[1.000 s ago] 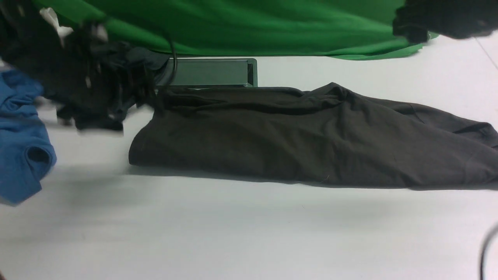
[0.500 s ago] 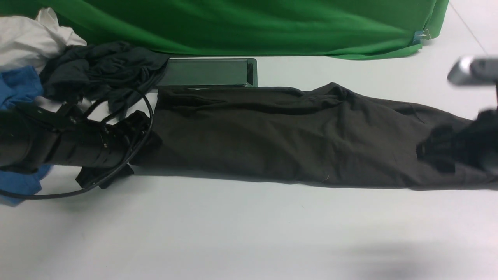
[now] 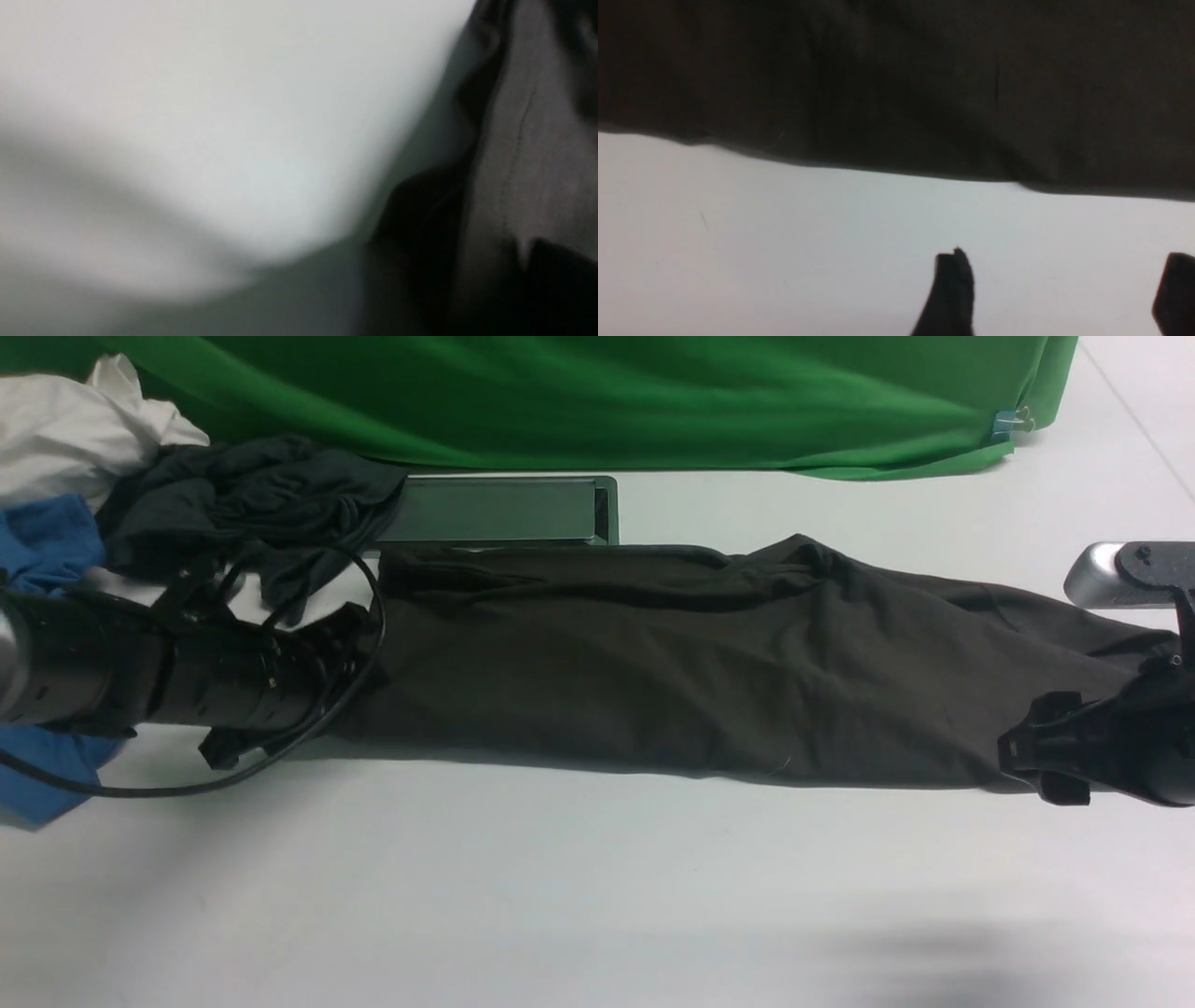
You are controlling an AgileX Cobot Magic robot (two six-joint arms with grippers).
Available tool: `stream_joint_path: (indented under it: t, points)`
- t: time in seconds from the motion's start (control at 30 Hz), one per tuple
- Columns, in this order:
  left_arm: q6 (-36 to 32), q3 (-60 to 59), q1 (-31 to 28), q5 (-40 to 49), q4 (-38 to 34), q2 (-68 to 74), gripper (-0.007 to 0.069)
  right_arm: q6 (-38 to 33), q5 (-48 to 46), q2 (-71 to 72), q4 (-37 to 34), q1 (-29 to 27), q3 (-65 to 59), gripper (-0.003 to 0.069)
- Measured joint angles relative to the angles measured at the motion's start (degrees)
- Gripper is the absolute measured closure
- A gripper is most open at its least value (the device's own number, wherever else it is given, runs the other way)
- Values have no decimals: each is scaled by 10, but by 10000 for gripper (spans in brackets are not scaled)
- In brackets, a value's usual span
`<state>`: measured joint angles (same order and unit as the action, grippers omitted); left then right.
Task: Fold a long-sleeved shirt on a white desktop.
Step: 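Grasp the waist and leg ends of the folded dark trousers and straighten them on the table, then fold the garment over onto itself on the table with the left gripper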
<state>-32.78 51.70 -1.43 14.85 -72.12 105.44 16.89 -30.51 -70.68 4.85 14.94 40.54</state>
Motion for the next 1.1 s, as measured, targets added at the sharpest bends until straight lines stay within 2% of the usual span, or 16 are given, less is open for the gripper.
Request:
stream_joint_path:
  t: [0.1,0.17,0.2,0.27,0.3,0.37,0.4,0.53,0.77,0.93,1.07,1.1]
  points:
    - [-5,0,-16,40,1,2,545,3,-1,0,-2,0,0,204]
    - [-6,0,-26,60,3,2,560,3,-3,1,-2,0,0,229]
    - [-6,0,-41,86,8,2,563,-1,-4,2,-3,0,0,308]
    - [-8,-2,-51,101,15,0,562,-10,-7,7,-8,0,0,369]
    - [-10,-7,-67,118,22,-6,563,-25,-9,16,-19,0,0,471]
    - [-10,-18,-89,131,32,-25,563,-45,-12,33,-43,0,0,581]
    - [-10,-26,-107,137,35,-41,563,-55,-13,43,-56,0,0,611]
    - [-19,-45,-148,141,38,-95,563,-59,-14,82,-73,0,0,639]
    - [-56,-59,-194,159,35,-169,564,-46,-14,146,-77,0,0,640]
    - [-62,-38,-182,180,24,-185,565,-29,-14,176,-78,0,0,637]
    - [-62,-10,-146,183,6,-187,565,-24,-11,198,-78,0,0,627]
    - [-62,5,-122,180,-4,-187,565,-23,-11,205,-78,0,1,623]
